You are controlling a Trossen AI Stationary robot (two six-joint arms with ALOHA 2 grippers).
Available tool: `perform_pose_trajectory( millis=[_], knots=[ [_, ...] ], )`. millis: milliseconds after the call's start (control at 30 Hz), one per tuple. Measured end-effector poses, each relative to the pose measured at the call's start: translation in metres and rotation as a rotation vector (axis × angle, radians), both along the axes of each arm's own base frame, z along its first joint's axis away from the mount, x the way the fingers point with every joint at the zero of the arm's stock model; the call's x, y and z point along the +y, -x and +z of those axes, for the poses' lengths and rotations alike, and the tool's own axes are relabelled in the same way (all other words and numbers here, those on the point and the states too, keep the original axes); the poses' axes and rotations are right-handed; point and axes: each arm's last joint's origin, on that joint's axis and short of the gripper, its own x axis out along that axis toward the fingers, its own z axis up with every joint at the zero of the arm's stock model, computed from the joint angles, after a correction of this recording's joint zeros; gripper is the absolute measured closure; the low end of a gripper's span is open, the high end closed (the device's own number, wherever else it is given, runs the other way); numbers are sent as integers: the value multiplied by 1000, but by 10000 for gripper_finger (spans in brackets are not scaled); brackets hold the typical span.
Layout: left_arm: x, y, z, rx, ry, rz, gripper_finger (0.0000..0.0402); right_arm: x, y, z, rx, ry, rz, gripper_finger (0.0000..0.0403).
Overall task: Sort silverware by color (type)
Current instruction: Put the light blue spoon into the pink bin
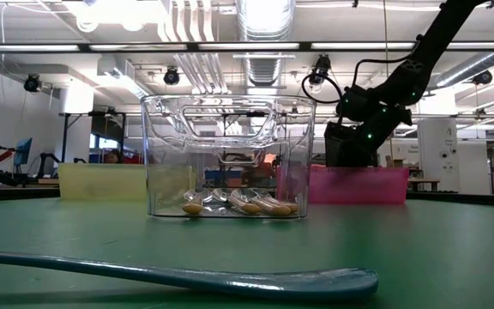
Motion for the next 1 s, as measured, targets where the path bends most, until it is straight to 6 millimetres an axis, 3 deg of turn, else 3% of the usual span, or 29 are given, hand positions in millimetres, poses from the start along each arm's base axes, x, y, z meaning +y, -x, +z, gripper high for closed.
perform_pose_trajectory(
  millis=[867, 1000],
  knots=[
    [0, 0, 0, 0, 0, 0, 401, 0, 0, 0, 2, 2, -5, 366],
    [0, 0, 0, 0, 0, 1, 401, -1, 0, 0, 14, 10, -26, 349]
  ],
)
